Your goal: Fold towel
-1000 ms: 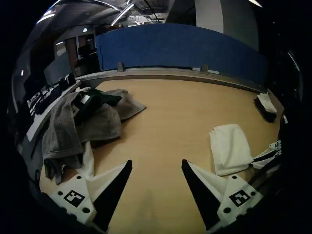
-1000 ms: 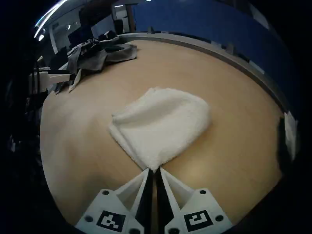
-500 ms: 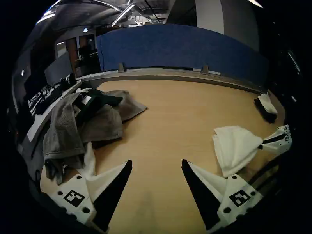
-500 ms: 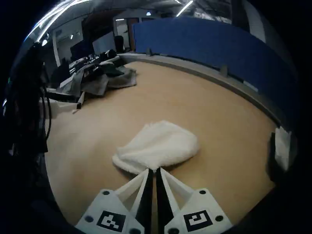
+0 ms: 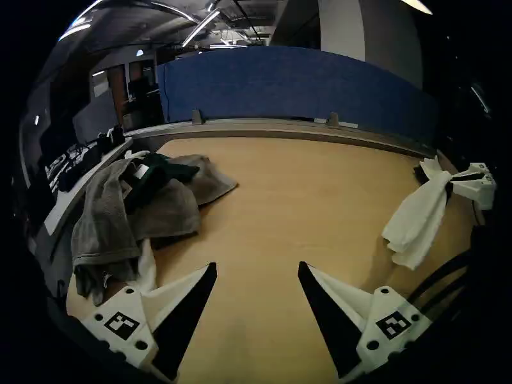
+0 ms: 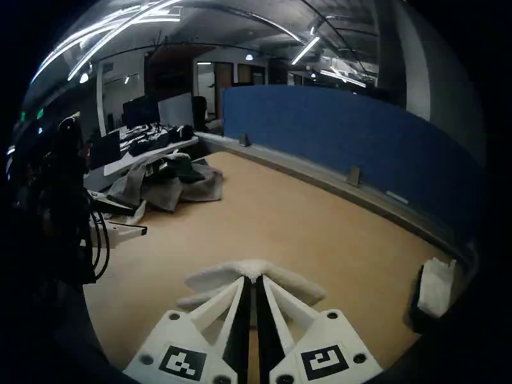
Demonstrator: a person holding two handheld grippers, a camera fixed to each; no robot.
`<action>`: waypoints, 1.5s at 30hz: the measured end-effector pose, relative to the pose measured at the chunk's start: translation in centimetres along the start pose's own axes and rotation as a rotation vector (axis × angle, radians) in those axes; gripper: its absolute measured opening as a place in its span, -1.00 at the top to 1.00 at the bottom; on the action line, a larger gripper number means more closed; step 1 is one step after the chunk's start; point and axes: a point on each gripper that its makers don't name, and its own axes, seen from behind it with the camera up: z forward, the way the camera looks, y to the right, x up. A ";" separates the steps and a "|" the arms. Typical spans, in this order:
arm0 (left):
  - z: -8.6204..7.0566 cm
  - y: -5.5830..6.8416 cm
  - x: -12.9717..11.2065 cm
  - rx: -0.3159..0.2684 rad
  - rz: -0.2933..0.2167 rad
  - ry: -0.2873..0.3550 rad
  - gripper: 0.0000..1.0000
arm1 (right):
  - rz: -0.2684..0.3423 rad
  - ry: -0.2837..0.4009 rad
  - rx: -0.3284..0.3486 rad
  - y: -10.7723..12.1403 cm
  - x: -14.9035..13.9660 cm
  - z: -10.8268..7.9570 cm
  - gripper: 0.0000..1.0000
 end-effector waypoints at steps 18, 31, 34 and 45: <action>-0.5 1.5 0.4 -0.015 0.015 0.011 -0.88 | 0.033 0.031 -0.053 2.5 0.1 -3.4 0.91; -0.3 3.2 0.6 -0.035 0.031 0.011 -0.89 | 0.070 0.028 -0.169 8.9 -1.8 -7.7 0.91; -0.2 3.6 0.7 -0.039 0.037 0.011 -0.89 | 0.079 0.027 -0.201 10.7 -2.4 -8.7 0.91; 0.1 4.7 1.0 -0.045 0.050 0.010 -0.89 | 0.094 0.004 -0.290 17.2 -4.2 -11.9 0.91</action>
